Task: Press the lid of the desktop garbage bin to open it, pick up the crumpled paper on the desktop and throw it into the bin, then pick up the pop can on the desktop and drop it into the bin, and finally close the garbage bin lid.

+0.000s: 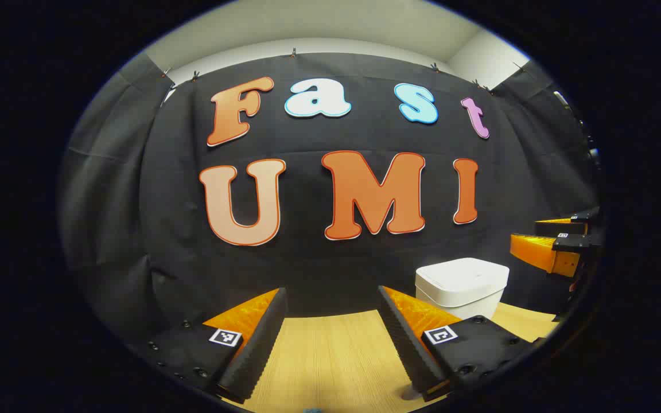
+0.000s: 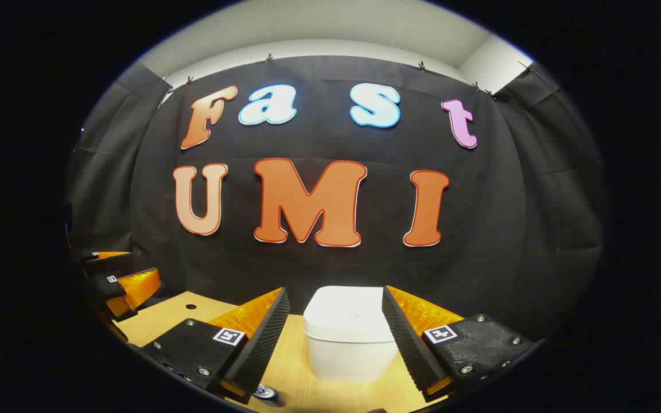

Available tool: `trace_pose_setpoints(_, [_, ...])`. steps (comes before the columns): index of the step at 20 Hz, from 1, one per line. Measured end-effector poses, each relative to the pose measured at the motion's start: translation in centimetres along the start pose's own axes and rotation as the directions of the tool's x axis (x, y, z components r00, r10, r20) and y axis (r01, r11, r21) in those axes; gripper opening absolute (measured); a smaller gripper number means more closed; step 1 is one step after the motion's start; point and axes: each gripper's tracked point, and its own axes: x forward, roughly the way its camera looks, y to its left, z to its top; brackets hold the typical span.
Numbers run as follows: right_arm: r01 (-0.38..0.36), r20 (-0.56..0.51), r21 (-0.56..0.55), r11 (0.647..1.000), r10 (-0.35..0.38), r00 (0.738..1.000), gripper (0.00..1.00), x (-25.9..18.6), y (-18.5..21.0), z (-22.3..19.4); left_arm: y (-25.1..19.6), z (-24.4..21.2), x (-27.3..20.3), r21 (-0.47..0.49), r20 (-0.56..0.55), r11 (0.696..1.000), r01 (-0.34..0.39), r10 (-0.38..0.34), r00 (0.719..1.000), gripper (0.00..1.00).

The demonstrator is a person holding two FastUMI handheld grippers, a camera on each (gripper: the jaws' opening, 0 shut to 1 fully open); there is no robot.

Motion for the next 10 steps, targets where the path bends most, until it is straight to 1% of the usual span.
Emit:
trace_pose_setpoints(3, [0.012,0.009,-0.034,0.999,-0.012,1.000,0.98,0.0,1.2,1.4,0.8,0.4,0.7,-0.011,0.002,1.000,0.024,-0.024,1.000,1.00])
trace_pose_setpoints(5, [0.001,0.005,-0.051,0.999,-0.001,1.000,0.98,0.3,1.2,1.6,1.1,1.3,1.0,-0.011,0.025,1.000,0.011,-0.011,1.000,1.00])
trace_pose_setpoints(7, [-0.015,0.013,-0.053,0.998,0.015,1.000,0.98,1.1,0.8,2.3,1.0,2.1,1.4,0.008,0.032,1.000,-0.009,0.008,0.999,0.99])
trace_pose_setpoints(10, [-0.035,0.030,-0.051,0.998,0.037,0.999,0.98,1.8,0.0,2.8,0.6,2.7,1.8,-0.007,0.046,0.999,-0.032,0.033,0.998,0.99])
